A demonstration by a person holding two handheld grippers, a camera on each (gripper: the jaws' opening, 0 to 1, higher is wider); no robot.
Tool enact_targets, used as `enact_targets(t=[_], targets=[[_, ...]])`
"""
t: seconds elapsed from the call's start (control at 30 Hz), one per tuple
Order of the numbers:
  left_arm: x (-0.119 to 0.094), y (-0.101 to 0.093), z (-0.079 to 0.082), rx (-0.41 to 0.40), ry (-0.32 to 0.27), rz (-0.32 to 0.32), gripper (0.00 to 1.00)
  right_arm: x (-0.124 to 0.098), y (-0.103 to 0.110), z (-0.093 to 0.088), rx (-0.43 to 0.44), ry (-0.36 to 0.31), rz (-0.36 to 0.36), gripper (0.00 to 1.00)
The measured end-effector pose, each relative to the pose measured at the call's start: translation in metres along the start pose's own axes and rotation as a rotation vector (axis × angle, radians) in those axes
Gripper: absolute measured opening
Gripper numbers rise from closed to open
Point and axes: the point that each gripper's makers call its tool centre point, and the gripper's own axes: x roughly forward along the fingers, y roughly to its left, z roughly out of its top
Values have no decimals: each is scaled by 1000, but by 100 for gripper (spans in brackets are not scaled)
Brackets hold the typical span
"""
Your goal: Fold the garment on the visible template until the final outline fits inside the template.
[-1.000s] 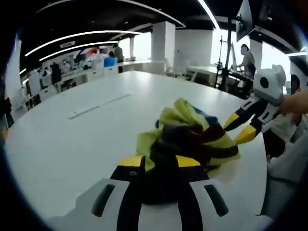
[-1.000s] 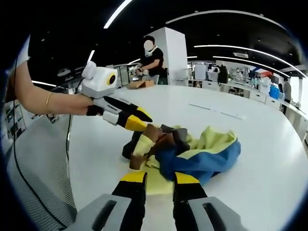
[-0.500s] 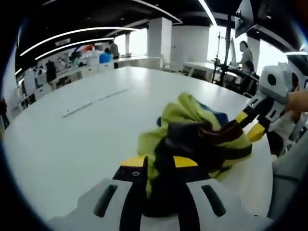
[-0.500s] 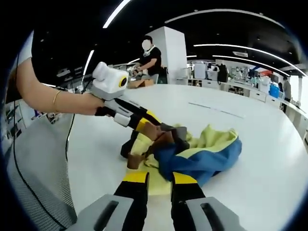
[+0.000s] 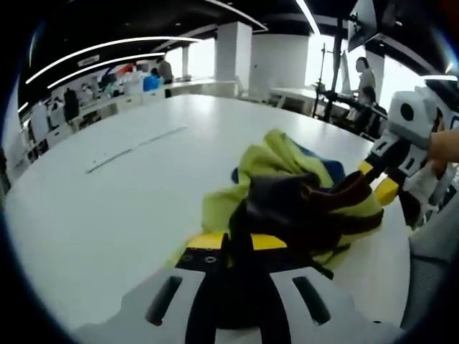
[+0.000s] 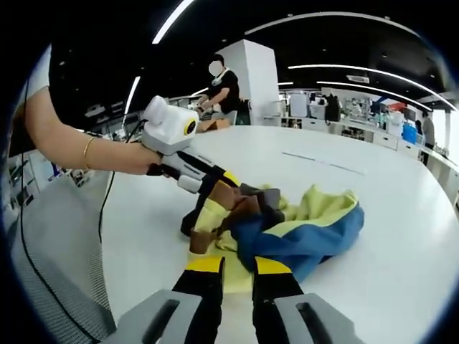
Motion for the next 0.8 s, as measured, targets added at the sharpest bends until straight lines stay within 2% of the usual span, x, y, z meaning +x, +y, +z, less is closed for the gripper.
enact_targets(t=[0.13,0.23,0.37,0.43,0.63,0.8], targets=[[1,1,-2,-4,8,3,6,0,-2,1,-6,-3,-7,5],[1,3,-4,-8,27,26,0,1,-4,0,-4,-1,-15,0],[0,4,-2,-89,24,39,0,2,-3,0,7,-2,-15,0],[-2,5,-2,-94,20,39,0,2,-2,1,35,-11,-10,0],[-9,2,1,-69,13,48,0,0,-1,3,45,-16,-8,0],[-18,-2,8,-42,-7,50,0,-7,-1,16,49,-52,-13,0]])
